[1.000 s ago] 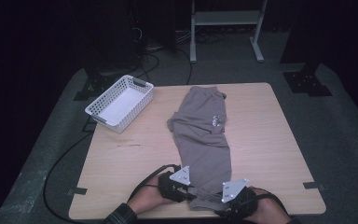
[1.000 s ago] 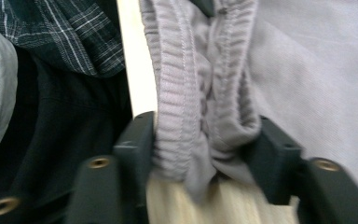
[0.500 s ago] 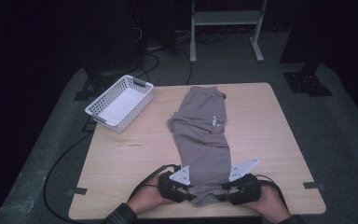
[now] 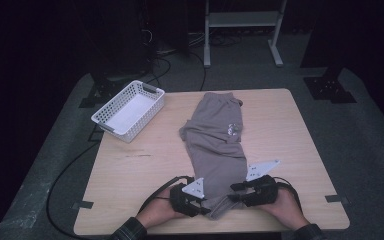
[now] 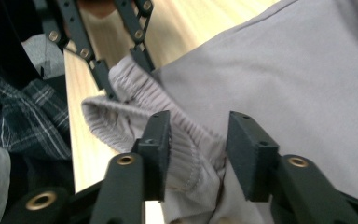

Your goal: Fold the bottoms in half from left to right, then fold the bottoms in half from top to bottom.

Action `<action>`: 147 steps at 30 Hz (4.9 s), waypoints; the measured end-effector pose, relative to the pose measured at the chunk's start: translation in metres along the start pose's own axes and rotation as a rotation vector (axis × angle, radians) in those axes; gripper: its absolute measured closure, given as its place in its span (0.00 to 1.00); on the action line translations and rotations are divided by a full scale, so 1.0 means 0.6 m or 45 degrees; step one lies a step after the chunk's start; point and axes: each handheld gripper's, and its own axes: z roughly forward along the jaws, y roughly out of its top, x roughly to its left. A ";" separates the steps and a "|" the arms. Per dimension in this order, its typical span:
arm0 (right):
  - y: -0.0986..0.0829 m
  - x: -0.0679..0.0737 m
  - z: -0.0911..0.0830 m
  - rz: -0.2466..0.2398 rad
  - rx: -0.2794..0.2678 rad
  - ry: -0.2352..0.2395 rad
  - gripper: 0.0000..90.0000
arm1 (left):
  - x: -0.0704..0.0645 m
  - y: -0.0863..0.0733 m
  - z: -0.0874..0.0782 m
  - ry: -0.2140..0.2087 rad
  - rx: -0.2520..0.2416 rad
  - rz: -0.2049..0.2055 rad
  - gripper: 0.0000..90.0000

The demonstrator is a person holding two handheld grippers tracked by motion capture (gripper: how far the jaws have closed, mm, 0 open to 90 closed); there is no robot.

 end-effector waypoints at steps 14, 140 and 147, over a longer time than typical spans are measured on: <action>0.008 -0.034 0.034 0.033 0.092 -0.020 0.92 | 0.004 -0.005 -0.007 -0.030 -0.002 -0.025 0.28; 0.021 -0.006 0.060 -0.190 0.274 0.056 0.87 | 0.025 -0.004 -0.009 0.049 0.011 -0.079 0.75; 0.023 0.009 0.045 -0.211 0.258 0.084 0.87 | 0.014 0.001 -0.017 -0.006 -0.011 -0.084 0.75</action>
